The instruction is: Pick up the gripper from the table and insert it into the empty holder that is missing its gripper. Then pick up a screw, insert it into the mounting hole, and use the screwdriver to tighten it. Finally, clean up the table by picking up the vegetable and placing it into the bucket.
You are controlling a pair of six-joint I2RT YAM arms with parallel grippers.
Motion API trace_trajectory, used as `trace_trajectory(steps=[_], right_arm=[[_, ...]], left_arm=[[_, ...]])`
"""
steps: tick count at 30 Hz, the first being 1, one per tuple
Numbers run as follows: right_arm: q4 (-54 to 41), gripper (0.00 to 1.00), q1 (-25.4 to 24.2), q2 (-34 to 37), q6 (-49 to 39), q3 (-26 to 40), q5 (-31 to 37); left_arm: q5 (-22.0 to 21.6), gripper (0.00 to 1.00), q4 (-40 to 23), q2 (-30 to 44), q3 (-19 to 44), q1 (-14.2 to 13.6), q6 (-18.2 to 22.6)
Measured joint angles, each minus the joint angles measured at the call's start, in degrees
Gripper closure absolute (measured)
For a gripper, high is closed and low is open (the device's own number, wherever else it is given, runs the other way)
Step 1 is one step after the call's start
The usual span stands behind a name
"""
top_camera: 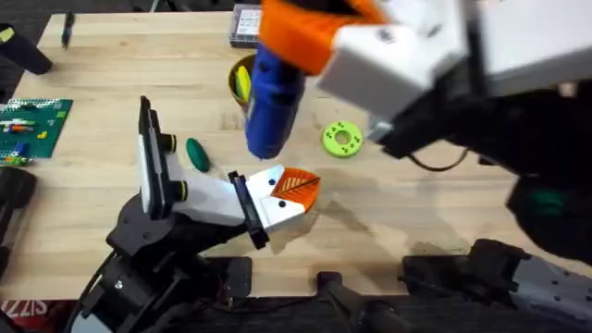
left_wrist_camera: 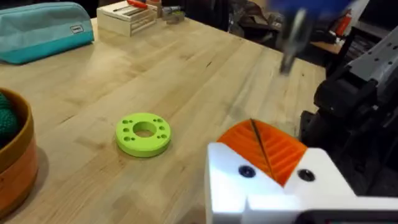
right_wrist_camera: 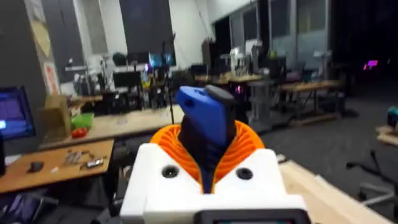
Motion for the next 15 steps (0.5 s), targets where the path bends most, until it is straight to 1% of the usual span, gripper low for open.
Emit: trace_trajectory(steps=[3,15], right_arm=[[0.16,0.942,-0.55,-1.35,0.13,0.24,0.62],[-5.45,0.943,-1.06,-1.27,0.1,0.39,1.39]], left_arm=[[-0.02,0.983,0.0,0.0,0.0,0.0,0.01],[-0.03,0.983,0.01,0.0,0.0,0.0,0.01]])
